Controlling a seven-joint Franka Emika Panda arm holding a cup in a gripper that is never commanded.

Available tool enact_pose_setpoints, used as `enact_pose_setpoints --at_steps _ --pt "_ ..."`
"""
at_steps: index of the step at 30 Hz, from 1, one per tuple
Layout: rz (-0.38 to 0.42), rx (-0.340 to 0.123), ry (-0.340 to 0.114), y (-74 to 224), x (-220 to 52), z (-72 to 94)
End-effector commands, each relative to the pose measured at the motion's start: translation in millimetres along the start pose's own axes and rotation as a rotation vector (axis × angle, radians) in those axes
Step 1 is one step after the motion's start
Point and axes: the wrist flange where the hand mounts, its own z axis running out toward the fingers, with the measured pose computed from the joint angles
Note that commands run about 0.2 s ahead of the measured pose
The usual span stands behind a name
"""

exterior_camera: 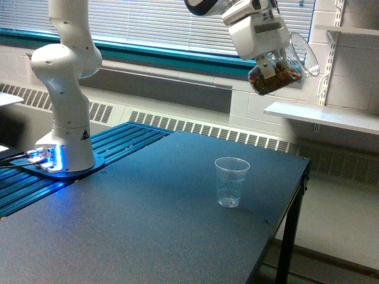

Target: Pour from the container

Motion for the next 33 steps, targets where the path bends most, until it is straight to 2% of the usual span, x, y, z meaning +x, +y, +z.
enact_pose_setpoints --at_steps 1,3,5,14,21,33 --pt "-0.058 -0.109 -0.038 10.1 -10.3 7.3" --pt "-0.087 -0.143 -0.047 14.4 -15.1 10.4" --pt "-0.123 -0.160 -0.030 16.5 -17.9 9.4" --pt "-0.172 -0.152 -0.013 24.3 -34.3 9.5" --pt "-0.227 -0.129 -0.008 31.1 -53.9 13.8" --pt "-0.321 -0.149 -0.013 45.6 -91.3 15.7"
